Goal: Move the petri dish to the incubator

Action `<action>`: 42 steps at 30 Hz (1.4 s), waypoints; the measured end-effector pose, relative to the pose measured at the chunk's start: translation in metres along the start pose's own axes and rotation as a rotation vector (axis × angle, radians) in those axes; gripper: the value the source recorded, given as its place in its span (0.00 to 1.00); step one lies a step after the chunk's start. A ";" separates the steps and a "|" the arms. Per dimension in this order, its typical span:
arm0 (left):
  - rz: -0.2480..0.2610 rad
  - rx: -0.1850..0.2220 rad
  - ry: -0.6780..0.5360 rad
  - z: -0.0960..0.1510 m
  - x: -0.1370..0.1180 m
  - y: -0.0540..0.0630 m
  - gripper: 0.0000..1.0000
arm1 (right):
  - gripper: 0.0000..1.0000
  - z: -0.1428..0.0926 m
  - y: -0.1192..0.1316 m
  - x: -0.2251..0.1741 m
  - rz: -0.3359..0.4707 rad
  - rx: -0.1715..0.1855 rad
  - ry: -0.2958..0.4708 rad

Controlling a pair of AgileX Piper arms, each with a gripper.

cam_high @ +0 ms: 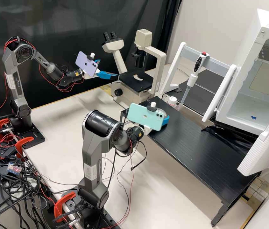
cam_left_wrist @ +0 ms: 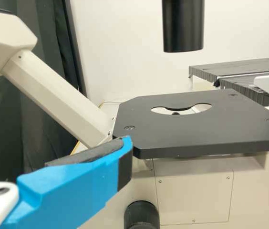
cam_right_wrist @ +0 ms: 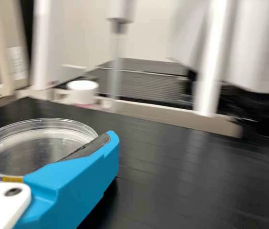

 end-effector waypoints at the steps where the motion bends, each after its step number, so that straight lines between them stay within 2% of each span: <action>1: 0.000 0.000 0.000 0.000 0.000 0.000 1.00 | 0.00 0.006 0.006 -0.003 0.023 0.018 -0.020; 13: 0.000 0.000 0.000 0.000 0.000 0.000 1.00 | 0.00 0.063 0.067 -0.025 0.206 0.097 -0.160; 18: 0.000 0.000 0.000 0.000 0.000 0.000 1.00 | 0.00 0.076 0.100 -0.027 0.322 0.109 -0.188; 21: 0.000 0.000 0.000 0.000 0.000 0.000 1.00 | 0.00 0.076 0.114 -0.024 0.366 0.096 -0.180; 27: 0.000 0.000 0.000 0.000 0.000 0.000 1.00 | 0.00 0.071 0.143 -0.001 0.398 0.073 -0.163; 32: 0.000 0.000 0.000 0.000 0.000 0.000 1.00 | 0.00 0.066 0.157 0.008 0.423 0.059 -0.142; 42: 0.000 0.000 0.000 0.000 0.000 0.000 1.00 | 0.00 0.061 0.204 0.068 0.435 0.063 -0.264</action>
